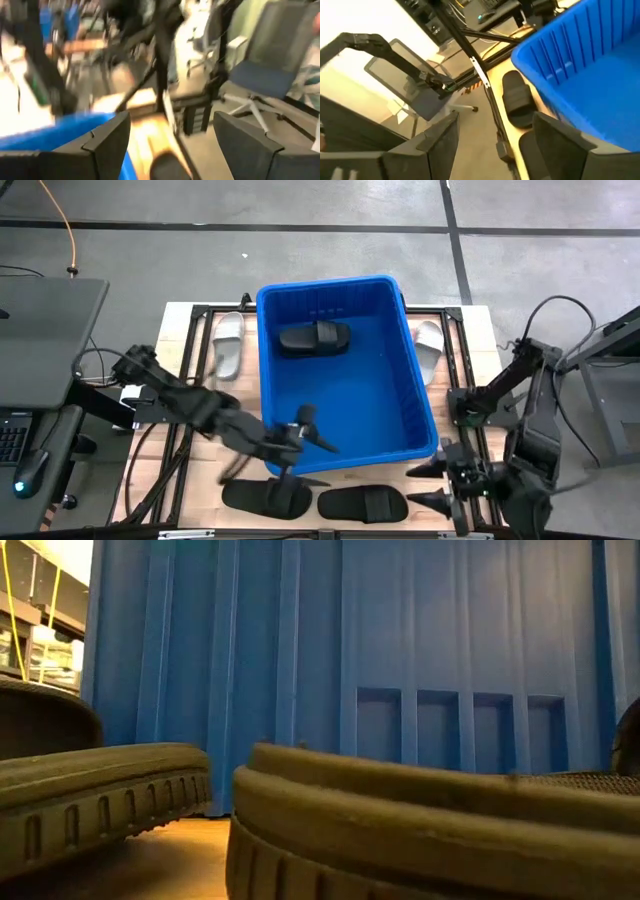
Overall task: Pick and place slides into bin
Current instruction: Put the black slipper into the bin
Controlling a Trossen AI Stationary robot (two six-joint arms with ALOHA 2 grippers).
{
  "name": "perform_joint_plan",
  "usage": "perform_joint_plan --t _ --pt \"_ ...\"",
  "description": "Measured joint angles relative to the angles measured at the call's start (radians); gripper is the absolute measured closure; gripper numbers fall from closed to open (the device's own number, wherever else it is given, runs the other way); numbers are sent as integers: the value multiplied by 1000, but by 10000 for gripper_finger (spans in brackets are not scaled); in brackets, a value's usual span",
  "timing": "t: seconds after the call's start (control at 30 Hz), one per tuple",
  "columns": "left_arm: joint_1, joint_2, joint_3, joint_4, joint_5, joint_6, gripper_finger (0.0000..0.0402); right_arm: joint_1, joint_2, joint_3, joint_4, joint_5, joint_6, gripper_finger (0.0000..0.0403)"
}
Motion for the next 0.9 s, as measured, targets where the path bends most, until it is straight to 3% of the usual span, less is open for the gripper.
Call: perform_joint_plan --t 0.1,0.23,0.47,0.57,0.7,0.8,0.9 --pt "-8 -14 -120 58 -13 -76 126 44 30 0 16 15 102 164" --pt "-18 -49 -166 109 -1 -46 126 141 97 0 34 51 314 164" --pt "-26 -90 -173 -41 -12 111 126 255 244 0 34 269 805 164" --pt "-27 -109 -187 -23 24 126 126 242 300 0 -35 212 1006 164" --pt "-22 -126 -349 295 110 92 126 200 375 0 -133 154 1185 164" --pt "-21 -169 -523 549 133 17 126 166 401 0 -122 156 1192 164" --pt "-25 -249 -680 720 123 -11 126 132 412 0 -94 226 1190 164"
